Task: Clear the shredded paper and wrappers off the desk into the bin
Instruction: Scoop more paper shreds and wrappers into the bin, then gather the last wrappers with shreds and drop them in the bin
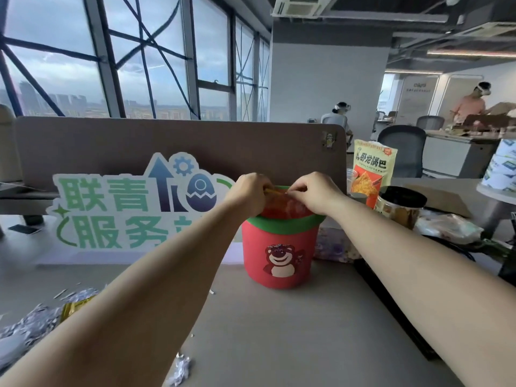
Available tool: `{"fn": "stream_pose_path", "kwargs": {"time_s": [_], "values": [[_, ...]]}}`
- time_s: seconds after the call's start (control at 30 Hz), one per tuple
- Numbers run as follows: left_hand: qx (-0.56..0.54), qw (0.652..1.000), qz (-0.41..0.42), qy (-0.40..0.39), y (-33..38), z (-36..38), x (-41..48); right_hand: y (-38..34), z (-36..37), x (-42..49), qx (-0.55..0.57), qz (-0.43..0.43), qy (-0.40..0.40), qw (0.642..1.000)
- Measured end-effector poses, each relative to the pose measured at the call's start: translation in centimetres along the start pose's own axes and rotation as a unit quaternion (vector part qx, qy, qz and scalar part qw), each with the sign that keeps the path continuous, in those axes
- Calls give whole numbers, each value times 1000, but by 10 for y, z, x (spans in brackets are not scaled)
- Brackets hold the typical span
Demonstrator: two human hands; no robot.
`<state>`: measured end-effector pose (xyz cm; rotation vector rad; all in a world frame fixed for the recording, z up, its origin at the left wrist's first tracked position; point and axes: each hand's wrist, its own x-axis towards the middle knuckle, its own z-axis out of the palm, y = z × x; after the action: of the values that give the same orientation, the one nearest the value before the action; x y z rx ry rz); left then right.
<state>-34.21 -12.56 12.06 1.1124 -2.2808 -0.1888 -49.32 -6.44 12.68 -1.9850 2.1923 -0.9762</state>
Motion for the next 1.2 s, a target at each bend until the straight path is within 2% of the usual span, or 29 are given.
{"fn": "stream_pose_path", "kwargs": {"time_s": [0.17,0.43,0.63,0.8,0.97,1.07,1.2], "values": [[-13,1000,15,-19,2,-2,-1,1,-1,-1,-7,-2,0,1000],[16,999,51,-3,7,-21,-15,-12,-9,-15,3,-21,7,1000],[-47,997,22,64,-12,-45,-57,-40,-13,-49,32,-68,80,994],[-47,997,-16,60,-34,-59,-113,-63,-3,-85,65,-77,92,991],[-22,997,-71,16,-68,-53,-181,-78,44,-132,74,-60,-18,995],[6,993,-109,-33,-91,-41,-221,-75,85,-157,61,-42,-55,996],[49,989,-116,-80,-111,-29,-264,-75,126,-186,75,-18,-115,990]]}}
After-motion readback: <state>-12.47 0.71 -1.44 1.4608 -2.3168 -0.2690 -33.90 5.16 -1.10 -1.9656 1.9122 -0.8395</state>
